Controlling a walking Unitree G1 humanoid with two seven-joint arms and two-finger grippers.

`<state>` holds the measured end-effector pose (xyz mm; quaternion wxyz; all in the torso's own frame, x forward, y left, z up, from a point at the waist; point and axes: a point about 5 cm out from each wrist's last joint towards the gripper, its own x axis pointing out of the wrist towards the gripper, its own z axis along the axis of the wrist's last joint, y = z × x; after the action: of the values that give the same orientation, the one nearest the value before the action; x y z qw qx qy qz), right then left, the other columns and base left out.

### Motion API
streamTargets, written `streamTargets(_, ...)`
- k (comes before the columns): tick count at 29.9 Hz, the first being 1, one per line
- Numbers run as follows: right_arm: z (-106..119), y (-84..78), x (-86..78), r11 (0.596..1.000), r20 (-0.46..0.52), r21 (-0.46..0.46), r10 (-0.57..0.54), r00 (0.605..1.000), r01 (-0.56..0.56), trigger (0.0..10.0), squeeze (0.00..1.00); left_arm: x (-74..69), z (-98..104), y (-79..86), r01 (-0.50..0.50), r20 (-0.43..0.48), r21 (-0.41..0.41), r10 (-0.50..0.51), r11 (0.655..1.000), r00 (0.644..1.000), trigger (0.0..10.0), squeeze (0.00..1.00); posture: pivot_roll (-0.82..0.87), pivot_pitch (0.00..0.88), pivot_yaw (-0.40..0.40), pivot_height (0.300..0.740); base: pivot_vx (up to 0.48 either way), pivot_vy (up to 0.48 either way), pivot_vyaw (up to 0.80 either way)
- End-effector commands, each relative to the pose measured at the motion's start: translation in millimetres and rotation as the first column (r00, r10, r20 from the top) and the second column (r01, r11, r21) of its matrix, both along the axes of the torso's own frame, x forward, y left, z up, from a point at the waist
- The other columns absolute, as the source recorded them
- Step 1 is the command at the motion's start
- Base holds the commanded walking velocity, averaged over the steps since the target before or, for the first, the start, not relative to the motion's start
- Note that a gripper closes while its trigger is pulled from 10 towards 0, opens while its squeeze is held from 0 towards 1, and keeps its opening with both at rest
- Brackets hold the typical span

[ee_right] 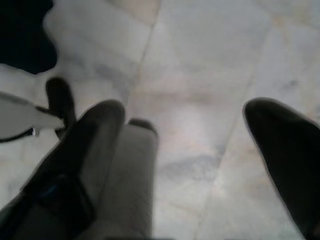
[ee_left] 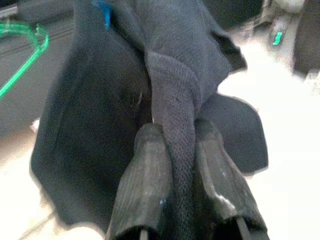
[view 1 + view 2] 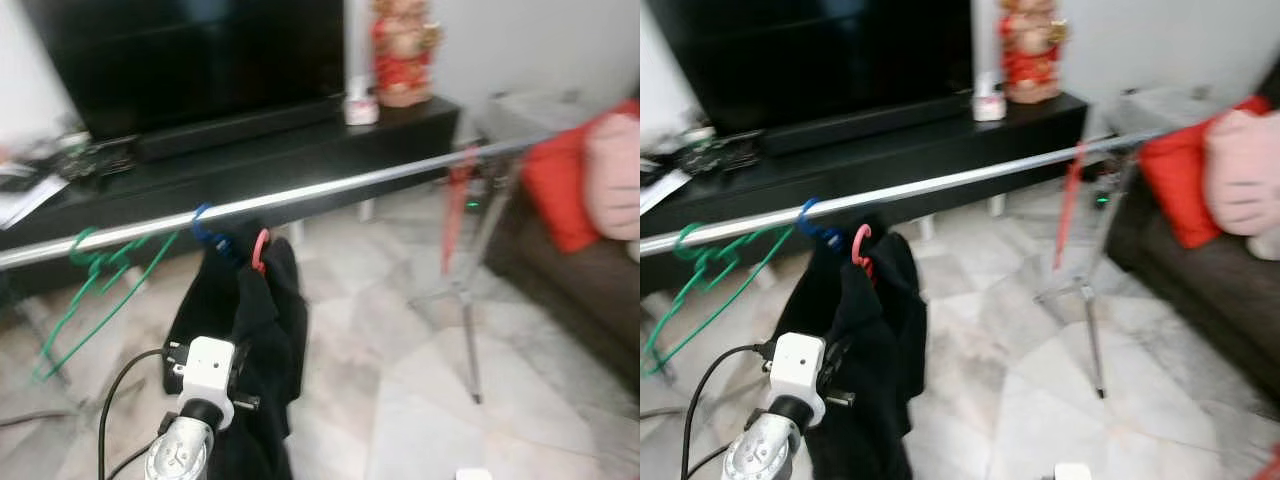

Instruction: Hang hanger

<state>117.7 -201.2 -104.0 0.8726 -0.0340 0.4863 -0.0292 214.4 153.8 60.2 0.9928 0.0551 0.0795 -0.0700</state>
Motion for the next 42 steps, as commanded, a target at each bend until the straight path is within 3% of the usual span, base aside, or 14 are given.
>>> streamTargets(1, -3.3, 5.6, -7.7, 1.0, -0.03, 0.015, 0.007, 1.0, -0.007, 10.0, 0.0, 7.2, 14.1, 0.4, 0.005, 0.066, 0.004, -0.005, 1.0, 0.998, 10.0, 0.0, -0.14, 0.0, 0.087, 0.74, -0.266, 0.0, 0.0)
streamTargets(42, -3.3, 6.8, -7.4, 1.0, -0.028, 0.022, 0.017, 0.999, -0.016, 10.0, 0.0, 5.8, 14.1, -0.6, 0.014, 0.054, 0.003, -0.015, 1.0, 0.998, 10.0, 0.0, -0.14, 0.0, 0.088, 0.74, -0.267, 0.0, 0.0)
